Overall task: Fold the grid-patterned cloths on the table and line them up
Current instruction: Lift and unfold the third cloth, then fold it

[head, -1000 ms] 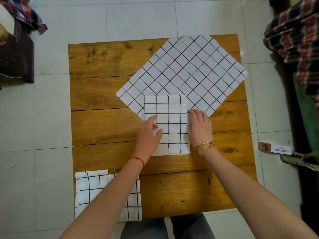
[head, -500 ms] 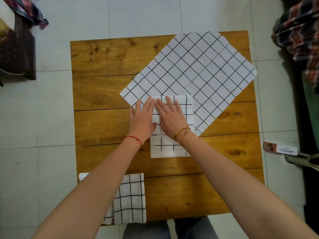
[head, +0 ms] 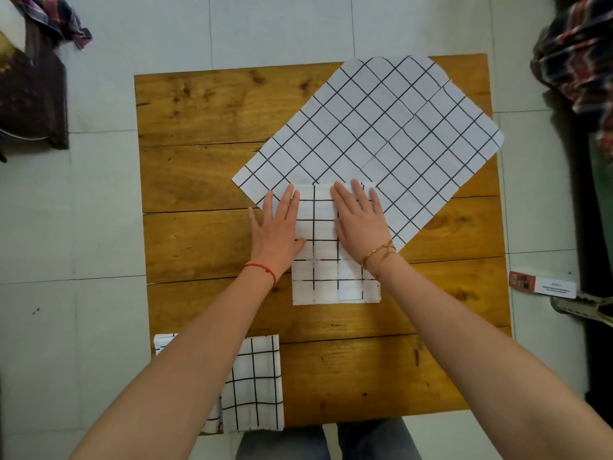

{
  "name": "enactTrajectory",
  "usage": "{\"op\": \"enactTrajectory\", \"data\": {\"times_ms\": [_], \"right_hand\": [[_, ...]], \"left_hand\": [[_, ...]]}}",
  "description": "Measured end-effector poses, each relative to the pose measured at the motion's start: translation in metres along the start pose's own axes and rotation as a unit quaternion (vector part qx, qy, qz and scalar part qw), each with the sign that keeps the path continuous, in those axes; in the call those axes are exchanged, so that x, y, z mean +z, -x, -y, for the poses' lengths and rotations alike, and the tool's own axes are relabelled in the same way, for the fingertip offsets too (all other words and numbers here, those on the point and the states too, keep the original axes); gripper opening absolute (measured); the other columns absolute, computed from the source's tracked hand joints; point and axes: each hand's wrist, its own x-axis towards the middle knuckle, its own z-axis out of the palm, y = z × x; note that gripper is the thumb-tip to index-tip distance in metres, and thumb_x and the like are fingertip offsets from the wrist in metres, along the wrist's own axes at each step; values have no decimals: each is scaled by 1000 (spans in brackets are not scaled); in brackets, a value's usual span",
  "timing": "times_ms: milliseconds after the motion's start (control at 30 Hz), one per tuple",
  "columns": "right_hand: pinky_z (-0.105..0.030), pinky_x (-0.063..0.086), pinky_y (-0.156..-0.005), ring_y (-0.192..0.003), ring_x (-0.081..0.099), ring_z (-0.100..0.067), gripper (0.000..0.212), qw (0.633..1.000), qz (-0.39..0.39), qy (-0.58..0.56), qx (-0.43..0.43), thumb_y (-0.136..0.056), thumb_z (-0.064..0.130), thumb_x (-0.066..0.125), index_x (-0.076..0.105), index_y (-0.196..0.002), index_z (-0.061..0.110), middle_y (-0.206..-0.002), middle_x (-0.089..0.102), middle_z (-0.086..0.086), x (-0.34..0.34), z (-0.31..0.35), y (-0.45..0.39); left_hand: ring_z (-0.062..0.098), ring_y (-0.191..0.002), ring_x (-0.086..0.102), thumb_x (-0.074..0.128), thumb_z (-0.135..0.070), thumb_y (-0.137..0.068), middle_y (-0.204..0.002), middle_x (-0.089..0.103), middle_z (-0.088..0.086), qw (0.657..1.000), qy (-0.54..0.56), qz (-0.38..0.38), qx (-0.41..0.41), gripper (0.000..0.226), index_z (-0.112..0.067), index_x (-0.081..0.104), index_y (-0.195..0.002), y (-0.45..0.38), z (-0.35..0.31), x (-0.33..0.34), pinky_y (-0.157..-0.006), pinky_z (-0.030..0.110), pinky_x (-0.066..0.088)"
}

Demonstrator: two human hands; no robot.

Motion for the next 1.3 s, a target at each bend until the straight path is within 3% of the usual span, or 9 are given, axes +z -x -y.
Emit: {"op": "enactTrajectory", "data": {"times_ms": [200, 433, 600, 933, 1067, 1300], "right_hand": [[-52, 10, -117, -145, 12, -29, 56, 997, -11, -13, 70, -98, 29, 33, 19, -150, 13, -157, 21, -2, 0, -43, 19], [-51, 13, -117, -145, 15, -30, 55, 999, -39, -23, 12, -97, 28, 35, 26, -148, 10, -154, 27, -5, -15, -25, 12], [-51, 13, -117, -145, 13, -27, 55, 997, 6, -2, -71, -97, 30, 32, 24, -149, 13, -155, 25, -2, -10, 0, 10], [-52, 3, -118, -146, -4, -27, 63, 997, 61, 5, -40, -97, 24, 33, 2, -152, 17, -160, 0, 4, -8, 12, 13], [-52, 3, -118, -146, -4, -27, 64, 997, 72, -6, -31, -97, 19, 35, 1, -152, 17, -160, -2, 4, -9, 15, 14], [-52, 2, -117, -146, -4, -27, 66, 997, 76, -18, -28, -96, 16, 36, 1, -152, 17, -160, -2, 4, -9, 18, 14]], "left_hand": [[30, -148, -12, 53, -46, -92, -160, -20, -7, 1000, -6, 5, 3, 92, -22, -11, -153, 0, 1, 2, -115, 63, 10], [29, -148, -8, 47, -46, -95, -160, -20, -3, 999, -46, -16, 14, 85, -18, -10, -153, 6, -2, 4, -115, 61, 11], [26, -149, -5, 39, -41, -100, -162, -8, 0, 998, -45, -44, 10, 73, -17, -3, -154, 17, -8, 11, -117, 59, 8], [26, -149, -3, 31, -39, -101, -162, -4, 0, 999, -33, -17, 28, 65, -17, 1, -154, 76, -8, 38, -116, 60, 11], [25, -149, -1, 33, -37, -100, -162, 4, -1, 1000, -8, -8, 25, 62, -19, 9, -154, 109, -7, 57, -115, 61, 14], [25, -149, 0, 25, -39, -99, -162, 7, -3, 1000, 18, 22, -7, 60, -21, 7, -154, 151, -20, 74, -117, 59, 11]]}}
